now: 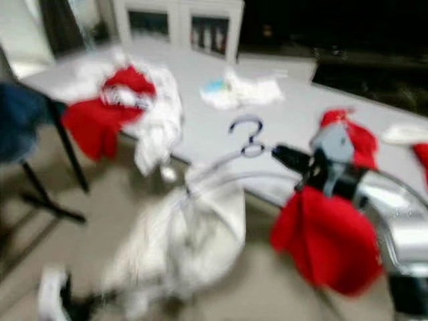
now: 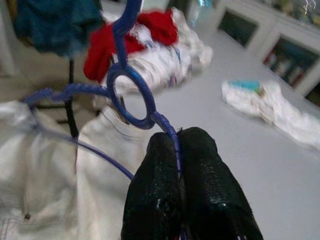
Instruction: Hang hanger
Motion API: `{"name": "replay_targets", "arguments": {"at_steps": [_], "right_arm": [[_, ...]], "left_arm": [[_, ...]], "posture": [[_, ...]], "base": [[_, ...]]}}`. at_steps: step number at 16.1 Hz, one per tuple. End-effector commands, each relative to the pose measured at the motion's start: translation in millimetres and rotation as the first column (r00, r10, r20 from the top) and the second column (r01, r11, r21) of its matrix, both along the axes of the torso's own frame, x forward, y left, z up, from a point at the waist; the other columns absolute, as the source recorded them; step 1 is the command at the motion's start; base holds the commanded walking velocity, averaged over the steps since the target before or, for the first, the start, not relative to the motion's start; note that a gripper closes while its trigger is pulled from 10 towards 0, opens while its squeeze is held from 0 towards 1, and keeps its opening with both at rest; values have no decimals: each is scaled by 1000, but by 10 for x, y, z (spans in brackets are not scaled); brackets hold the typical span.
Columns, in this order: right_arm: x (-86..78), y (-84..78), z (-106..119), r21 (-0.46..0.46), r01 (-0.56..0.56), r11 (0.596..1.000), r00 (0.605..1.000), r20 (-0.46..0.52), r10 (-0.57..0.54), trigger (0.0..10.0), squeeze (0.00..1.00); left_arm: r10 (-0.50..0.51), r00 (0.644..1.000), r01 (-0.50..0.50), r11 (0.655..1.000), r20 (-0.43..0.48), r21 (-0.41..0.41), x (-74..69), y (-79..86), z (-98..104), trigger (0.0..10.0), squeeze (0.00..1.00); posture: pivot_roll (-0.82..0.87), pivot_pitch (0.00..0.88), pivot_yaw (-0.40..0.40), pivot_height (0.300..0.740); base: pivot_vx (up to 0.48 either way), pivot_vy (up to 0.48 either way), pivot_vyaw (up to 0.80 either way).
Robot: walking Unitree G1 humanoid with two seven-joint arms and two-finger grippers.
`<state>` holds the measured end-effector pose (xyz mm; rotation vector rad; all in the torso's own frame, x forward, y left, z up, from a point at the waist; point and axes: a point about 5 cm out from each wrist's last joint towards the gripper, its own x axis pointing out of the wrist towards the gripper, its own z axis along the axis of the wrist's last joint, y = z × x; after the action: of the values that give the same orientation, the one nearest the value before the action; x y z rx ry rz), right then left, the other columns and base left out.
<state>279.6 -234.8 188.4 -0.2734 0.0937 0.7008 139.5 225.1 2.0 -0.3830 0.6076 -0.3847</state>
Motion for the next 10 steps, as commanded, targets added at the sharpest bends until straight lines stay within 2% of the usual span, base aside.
{"name": "replay_targets", "arguments": {"at_steps": [1,3,4,7,8,9,10], "right_arm": [[71,-165,315,31,136,990,977,161,-140,10000,0],[185,-220,355,29,237,971,953,187,-238,10000,0],[236,-266,418,43,288,957,934,208,-291,10000,0],[236,-306,494,72,307,949,924,214,-316,10000,0],[199,-294,477,84,259,962,946,180,-270,10000,0],[44,-194,406,19,68,998,991,110,-70,10000,0],[-42,-138,365,-18,-31,999,997,72,33,10000,0]], "left_arm": [[60,998,-59,998,-24,33,8,130,13,10000,0],[47,999,-47,999,11,23,148,112,106,10000,0],[36,999,-36,999,16,16,173,85,137,10000,0],[-8,999,9,1000,-48,17,30,33,52,10000,0],[0,995,5,999,-98,51,-87,71,-55,10000,0],[23,991,-13,997,-130,78,-161,123,-131,10000,0],[31,990,-20,996,-137,84,-177,138,-147,10000,0]], "posture": [[73,0,-51,740],[57,0,-43,740],[54,0,-41,740],[50,0,-39,740],[48,0,-41,740],[49,0,-44,740],[49,0,-44,740]], "base": [[0,0,0],[0,0,0],[0,0,0],[0,0,0],[0,0,0],[0,0,0],[0,0,0]]}}
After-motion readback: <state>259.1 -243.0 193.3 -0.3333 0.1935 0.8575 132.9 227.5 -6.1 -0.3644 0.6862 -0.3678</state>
